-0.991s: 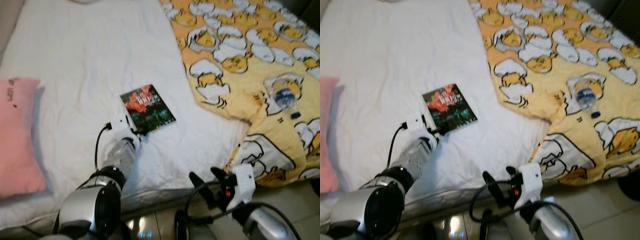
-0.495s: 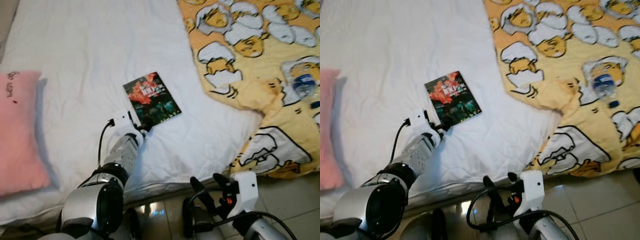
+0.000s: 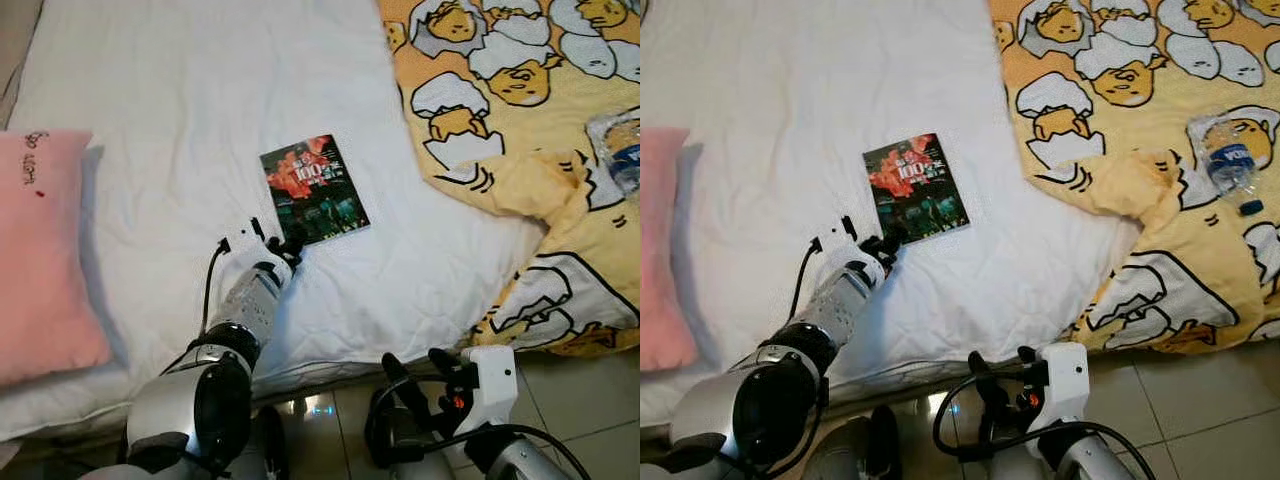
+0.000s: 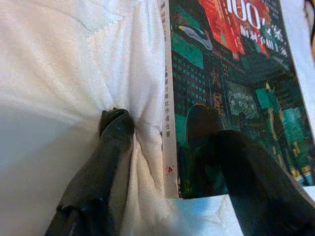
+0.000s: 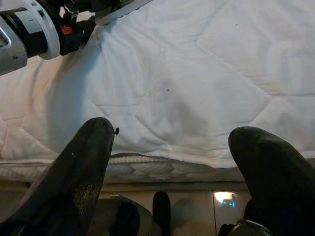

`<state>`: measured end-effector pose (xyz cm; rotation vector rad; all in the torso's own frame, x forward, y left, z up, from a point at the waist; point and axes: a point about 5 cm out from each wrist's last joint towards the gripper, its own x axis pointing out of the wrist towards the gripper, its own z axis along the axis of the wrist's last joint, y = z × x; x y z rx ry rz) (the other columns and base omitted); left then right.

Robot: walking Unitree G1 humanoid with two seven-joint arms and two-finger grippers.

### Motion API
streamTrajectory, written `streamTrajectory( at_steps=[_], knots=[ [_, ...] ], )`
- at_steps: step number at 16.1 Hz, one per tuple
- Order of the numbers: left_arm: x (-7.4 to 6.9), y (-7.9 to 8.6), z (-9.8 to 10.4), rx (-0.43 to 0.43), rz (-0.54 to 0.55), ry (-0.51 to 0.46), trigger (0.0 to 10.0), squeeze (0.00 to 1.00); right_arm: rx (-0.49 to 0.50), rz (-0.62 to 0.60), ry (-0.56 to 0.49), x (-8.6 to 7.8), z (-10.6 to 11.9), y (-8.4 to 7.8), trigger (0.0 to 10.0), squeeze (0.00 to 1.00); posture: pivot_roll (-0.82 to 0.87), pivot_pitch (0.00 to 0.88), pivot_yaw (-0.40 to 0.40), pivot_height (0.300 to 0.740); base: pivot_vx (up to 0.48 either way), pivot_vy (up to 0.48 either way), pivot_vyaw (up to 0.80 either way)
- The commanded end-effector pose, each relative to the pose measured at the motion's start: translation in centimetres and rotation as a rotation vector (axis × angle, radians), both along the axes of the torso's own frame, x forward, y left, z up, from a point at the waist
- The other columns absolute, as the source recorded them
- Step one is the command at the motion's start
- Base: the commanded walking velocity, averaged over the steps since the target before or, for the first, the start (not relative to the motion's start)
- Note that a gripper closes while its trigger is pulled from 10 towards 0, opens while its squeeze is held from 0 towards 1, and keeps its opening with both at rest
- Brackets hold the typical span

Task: Clean up the room

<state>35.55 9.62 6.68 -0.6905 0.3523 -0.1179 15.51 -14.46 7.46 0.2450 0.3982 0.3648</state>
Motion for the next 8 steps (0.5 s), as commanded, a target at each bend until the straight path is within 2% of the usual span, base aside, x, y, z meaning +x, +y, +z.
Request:
streamTrajectory(
  at_steps=[1, 5, 8],
  knots=[
    [-0.7, -4.1, 0.2, -0.076, -0.163, 0.000, 0.0, 0.00, 0.010, -0.006, 0.014, -0.3, 0.0, 0.2, 10.0, 0.00, -0.33, 0.333, 0.028, 0.740, 0.000, 0.000, 0.00],
    [-0.8, -5.5, 0.7, -0.100, -0.229, -0.029, 0.0, 0.00, 0.017, -0.001, 0.015, -0.1, 0.0, 0.4, 10.0, 0.00, -0.32, 0.332, 0.028, 0.740, 0.000, 0.000, 0.00],
    [-1.0, -6.3, 0.7, -0.177, -0.240, -0.021, 0.0, 0.00, 0.016, -0.001, 0.009, 0.3, 0.0, 0.4, 10.0, 0.00, -0.33, 0.327, 0.028, 0.740, 0.000, 0.000, 0.00]
  ],
)
